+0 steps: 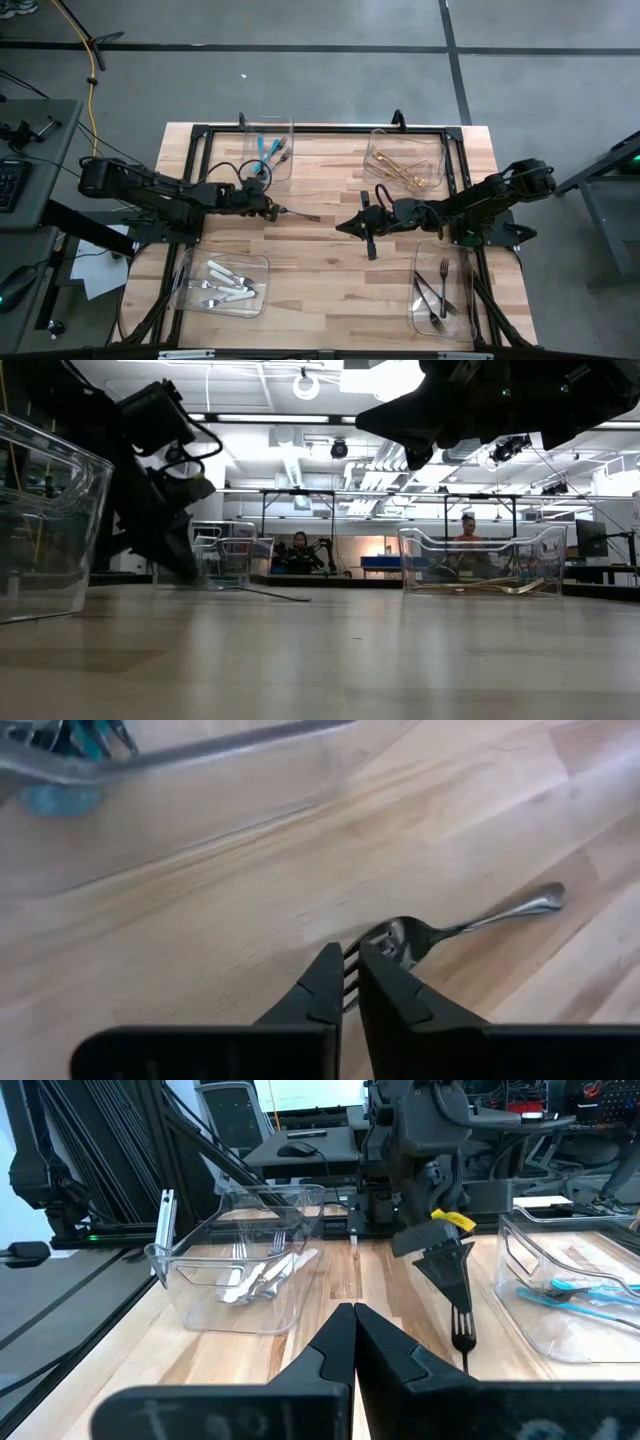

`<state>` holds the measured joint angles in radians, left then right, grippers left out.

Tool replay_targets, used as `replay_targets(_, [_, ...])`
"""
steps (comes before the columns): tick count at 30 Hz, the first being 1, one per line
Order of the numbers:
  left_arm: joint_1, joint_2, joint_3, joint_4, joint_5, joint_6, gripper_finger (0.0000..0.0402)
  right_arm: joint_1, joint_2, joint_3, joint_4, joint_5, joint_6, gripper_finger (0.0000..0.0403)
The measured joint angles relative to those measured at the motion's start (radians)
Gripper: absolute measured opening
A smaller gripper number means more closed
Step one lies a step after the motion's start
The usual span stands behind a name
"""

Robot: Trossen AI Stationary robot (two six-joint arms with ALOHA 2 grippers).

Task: Sort silverware by color (type)
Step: Put the black fork into the bottom right transparent bin

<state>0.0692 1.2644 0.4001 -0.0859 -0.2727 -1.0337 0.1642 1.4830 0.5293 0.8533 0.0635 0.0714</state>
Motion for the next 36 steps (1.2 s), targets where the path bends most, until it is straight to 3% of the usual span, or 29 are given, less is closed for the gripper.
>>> replay_targets(9, [-0.071, -0.188, 0.043, -0.017, 0.064, 0.092, 0.0000, 0.000, 0.000, 0.000, 0.000, 0.000, 0.000, 0.0000])
replay_targets(12, [-0.123, -0.282, 0.079, -0.055, 0.041, 0.123, 0.0000, 0.000, 0.000, 0.000, 0.009, -0.004, -0.001, 0.0000])
replay_targets(17, [-0.261, -0.421, 0.136, -0.077, -0.155, 0.208, 0.0000, 0.000, 0.000, 0.000, 0.077, -0.084, -0.006, 0.0000])
replay_targets(20, [-0.374, -0.474, 0.143, -0.022, -0.334, 0.305, 0.0000, 0.000, 0.000, 0.000, 0.102, -0.139, -0.012, 0.0000])
replay_targets(24, [-0.531, -0.478, 0.137, 0.051, -0.609, 0.453, 0.0000, 0.000, 0.000, 0.000, 0.102, -0.148, -0.012, 0.0000])
replay_targets(27, [-0.611, -0.438, 0.136, 0.076, -0.758, 0.489, 0.0000, 0.000, 0.000, 0.000, 0.102, -0.148, -0.012, 0.0000])
replay_targets(31, [-0.668, -0.367, 0.136, 0.088, -0.850, 0.501, 0.0000, 0.000, 0.000, 0.000, 0.104, -0.148, -0.034, 0.0000])
replay_targets(36, [-0.680, -0.270, 0.136, 0.087, -0.874, 0.510, 0.0000, 0.000, 0.000, 0.000, 0.110, -0.148, -0.035, 0.0000])
